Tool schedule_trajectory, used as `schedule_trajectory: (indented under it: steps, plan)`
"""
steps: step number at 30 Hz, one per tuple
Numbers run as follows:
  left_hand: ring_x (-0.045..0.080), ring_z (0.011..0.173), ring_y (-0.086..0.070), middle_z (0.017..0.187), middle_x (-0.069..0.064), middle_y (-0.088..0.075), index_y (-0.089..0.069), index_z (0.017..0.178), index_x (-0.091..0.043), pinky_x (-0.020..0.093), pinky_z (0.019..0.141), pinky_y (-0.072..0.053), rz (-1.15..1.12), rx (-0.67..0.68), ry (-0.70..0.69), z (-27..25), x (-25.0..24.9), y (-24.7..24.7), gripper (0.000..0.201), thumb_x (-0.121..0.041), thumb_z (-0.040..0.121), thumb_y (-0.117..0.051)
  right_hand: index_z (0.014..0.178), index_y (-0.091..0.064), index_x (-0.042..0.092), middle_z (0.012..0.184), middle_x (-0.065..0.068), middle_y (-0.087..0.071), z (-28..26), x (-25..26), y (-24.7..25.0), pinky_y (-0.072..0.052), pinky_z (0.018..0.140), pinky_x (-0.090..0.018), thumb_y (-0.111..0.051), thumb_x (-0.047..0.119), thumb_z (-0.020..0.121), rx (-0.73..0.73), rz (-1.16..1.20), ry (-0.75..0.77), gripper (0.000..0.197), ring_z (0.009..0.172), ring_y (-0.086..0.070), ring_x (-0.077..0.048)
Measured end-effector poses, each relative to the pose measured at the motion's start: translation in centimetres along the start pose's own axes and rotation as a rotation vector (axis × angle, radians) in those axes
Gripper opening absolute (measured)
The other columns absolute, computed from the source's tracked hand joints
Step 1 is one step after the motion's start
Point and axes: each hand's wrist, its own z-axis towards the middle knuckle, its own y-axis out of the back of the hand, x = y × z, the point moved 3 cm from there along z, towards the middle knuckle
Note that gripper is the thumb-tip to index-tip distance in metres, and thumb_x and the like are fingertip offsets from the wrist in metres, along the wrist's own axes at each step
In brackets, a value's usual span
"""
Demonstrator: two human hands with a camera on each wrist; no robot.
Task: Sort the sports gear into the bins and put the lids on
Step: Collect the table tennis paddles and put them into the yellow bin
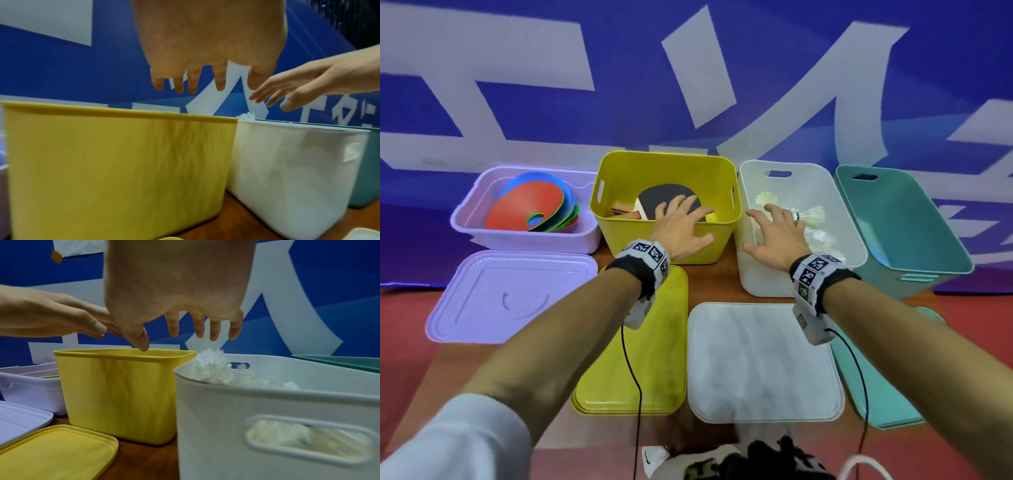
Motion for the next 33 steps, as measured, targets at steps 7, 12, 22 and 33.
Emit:
schedule_trajectory:
  steps: [7,12,22,33]
  plan:
    - [0.025,0.147,-0.013,0.159,0.002,-0.024,-0.034,0.147,-0.04,0.051,0.117,-0.01,0.023,0.042,-0.096,-0.4,-10.3,-2.9,0.066,-0.058,0.086,-0.051,0.147,-0.032,0.034,0.156,-0.009,-0.025,-5.7,-8.9,1.1,-0.02,0.11,-0.049,-0.057,0.049,0.085,-0.056,0.08,-0.034,0.069,0.142,-0.02,-0.029]
    - [0.025,0.149,-0.006,0.162,0.002,-0.016,-0.03,0.148,-0.04,0.051,0.119,-0.006,-0.001,0.148,-0.158,-1.0,-18.8,-6.2,0.066,-0.055,0.088,-0.052,0.148,-0.032,0.032,0.154,-0.009,-0.026,-10.9,-16.2,1.2,-0.02,0.109,-0.048,-0.06,0.045,0.084,-0.078,0.126,-0.072,0.071,0.141,-0.021,-0.028]
    - [0.023,0.15,-0.004,0.161,0.006,-0.018,-0.036,0.148,-0.032,0.045,0.119,0.004,-0.024,0.237,-0.353,-3.6,-32.2,-15.0,0.066,-0.051,0.087,-0.05,0.146,-0.038,0.028,0.155,-0.009,-0.025,-20.3,-28.1,-3.1,-0.019,0.109,-0.043,-0.061,0.044,0.084,0.009,0.2,-0.211,0.068,0.142,-0.018,-0.026]
    - [0.027,0.149,-0.011,0.162,0.007,-0.014,-0.022,0.152,-0.037,0.049,0.118,-0.015,0.042,0.579,-0.242,-5.3,-34.5,-24.0,0.068,-0.053,0.093,-0.051,0.15,-0.027,0.032,0.16,-0.009,-0.008,-25.4,-33.8,-11.4,-0.019,0.115,-0.056,-0.065,0.046,0.084,0.353,0.273,-0.383,0.077,0.146,-0.008,-0.03]
